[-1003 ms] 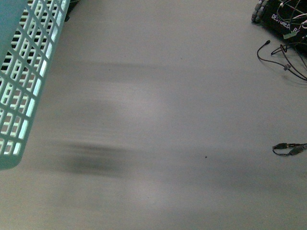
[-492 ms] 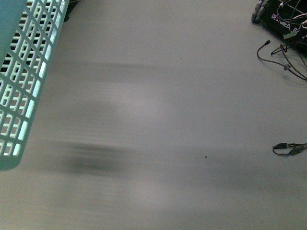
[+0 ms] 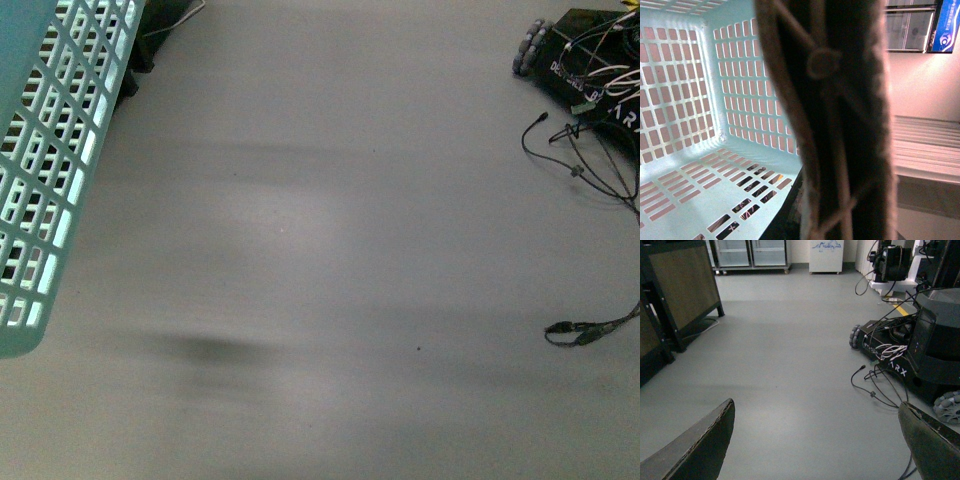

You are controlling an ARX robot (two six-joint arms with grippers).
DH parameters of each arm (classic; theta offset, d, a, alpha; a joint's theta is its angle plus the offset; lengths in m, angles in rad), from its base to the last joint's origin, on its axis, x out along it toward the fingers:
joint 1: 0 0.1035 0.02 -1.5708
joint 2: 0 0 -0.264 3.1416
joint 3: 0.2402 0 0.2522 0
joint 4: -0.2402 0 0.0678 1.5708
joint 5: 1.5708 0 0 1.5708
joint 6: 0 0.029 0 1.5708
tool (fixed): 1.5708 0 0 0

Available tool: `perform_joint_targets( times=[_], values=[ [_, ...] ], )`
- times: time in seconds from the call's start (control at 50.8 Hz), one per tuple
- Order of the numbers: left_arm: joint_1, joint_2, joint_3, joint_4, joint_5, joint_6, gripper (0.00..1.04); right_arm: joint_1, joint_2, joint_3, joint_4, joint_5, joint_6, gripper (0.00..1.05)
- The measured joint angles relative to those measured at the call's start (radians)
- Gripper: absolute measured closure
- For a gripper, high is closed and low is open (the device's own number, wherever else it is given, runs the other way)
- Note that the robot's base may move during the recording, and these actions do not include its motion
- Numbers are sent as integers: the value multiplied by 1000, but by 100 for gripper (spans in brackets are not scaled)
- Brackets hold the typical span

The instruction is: Pick lemon and mango into basket

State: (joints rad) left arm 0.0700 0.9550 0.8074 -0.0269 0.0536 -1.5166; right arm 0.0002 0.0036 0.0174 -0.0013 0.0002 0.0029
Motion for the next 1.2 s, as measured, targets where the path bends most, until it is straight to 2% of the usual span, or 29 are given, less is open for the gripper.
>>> perform_joint_targets(
  times=[1.2],
  values=[
    [0,0,0,0,0,0,100,0,0,0,0,0,0,9]
  ],
)
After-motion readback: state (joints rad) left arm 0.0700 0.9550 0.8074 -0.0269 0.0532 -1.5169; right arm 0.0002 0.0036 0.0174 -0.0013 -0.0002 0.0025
